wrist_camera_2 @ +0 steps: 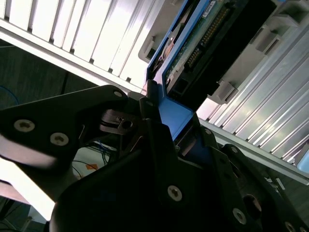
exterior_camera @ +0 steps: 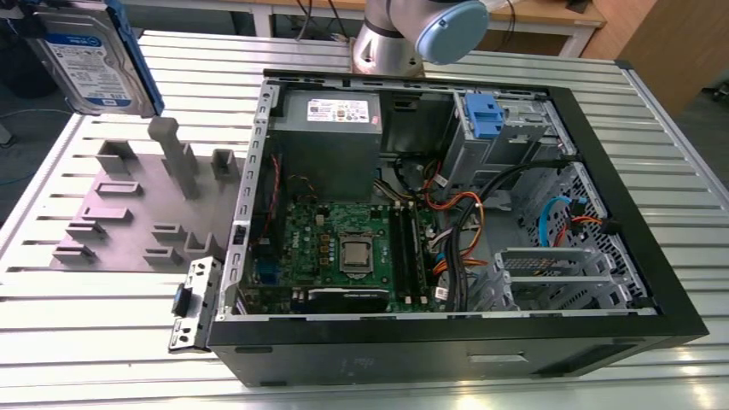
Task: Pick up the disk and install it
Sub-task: 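Pick up the disk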
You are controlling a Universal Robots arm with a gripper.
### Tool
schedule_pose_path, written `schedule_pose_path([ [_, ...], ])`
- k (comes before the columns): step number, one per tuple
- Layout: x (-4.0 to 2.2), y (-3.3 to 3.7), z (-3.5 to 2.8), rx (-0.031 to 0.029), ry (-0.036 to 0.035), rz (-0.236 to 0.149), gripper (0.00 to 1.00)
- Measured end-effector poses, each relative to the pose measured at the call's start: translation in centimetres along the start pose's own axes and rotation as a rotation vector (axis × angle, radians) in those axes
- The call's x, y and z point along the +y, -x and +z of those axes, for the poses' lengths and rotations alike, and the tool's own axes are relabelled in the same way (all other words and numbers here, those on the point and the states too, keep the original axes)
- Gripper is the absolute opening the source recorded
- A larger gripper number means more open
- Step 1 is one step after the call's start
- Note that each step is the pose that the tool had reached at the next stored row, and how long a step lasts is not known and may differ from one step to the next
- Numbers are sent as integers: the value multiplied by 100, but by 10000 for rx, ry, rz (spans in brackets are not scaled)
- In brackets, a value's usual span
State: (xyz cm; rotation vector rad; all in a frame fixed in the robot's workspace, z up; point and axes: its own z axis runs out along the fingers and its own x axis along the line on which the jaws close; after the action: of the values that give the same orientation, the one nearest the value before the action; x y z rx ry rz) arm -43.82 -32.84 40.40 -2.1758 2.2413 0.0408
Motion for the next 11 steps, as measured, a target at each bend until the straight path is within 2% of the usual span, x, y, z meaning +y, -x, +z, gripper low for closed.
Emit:
schedule_pose_path([
  [11, 0, 1, -34, 0, 1, 0, 36],
])
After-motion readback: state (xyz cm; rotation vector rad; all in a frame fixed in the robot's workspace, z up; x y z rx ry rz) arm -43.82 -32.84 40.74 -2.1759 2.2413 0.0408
